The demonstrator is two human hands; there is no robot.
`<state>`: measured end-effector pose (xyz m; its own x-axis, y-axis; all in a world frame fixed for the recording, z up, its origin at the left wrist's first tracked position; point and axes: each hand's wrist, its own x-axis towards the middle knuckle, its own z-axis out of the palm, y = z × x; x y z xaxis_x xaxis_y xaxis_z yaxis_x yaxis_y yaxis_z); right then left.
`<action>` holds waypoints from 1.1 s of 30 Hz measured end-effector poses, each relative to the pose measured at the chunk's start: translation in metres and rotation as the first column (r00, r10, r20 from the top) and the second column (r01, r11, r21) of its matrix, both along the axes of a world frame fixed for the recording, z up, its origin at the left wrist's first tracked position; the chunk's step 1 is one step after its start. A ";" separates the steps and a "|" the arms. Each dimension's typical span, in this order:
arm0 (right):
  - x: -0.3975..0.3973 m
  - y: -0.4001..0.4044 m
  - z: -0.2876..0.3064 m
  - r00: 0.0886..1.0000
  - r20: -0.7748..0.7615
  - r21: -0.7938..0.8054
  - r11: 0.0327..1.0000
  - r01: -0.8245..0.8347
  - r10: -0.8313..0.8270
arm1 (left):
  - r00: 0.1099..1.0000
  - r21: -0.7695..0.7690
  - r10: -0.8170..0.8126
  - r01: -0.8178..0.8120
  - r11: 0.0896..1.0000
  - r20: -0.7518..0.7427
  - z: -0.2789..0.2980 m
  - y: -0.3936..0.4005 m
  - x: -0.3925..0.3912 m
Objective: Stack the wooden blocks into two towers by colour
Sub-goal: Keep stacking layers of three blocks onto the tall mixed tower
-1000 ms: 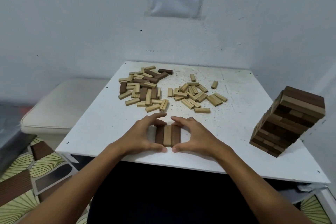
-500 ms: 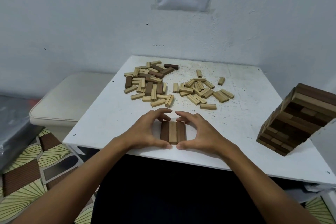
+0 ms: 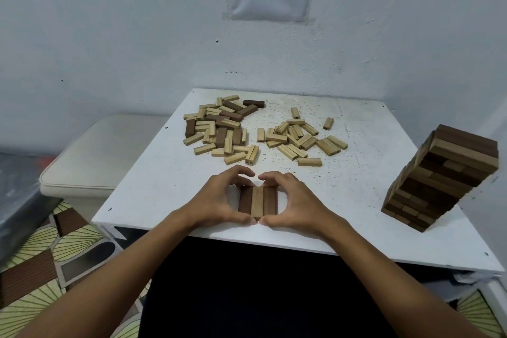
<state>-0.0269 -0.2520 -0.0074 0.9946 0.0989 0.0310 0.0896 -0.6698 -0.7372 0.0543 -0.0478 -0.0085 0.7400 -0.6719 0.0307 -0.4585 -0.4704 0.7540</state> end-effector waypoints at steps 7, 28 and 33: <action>0.000 -0.006 0.027 0.996 0.078 0.008 0.999 0.042 -0.042 | 0.997 -0.060 -0.052 0.055 0.997 0.057 0.036 -0.010 0.002; -0.071 -0.133 0.189 0.871 0.373 -0.092 0.921 0.377 -0.320 | 0.859 -0.172 -0.402 0.469 0.866 0.318 0.195 -0.178 -0.004; -0.100 -0.167 0.185 0.843 0.338 -0.070 0.883 0.465 -0.417 | 0.826 -0.144 -0.488 0.539 0.830 0.282 0.192 -0.225 -0.022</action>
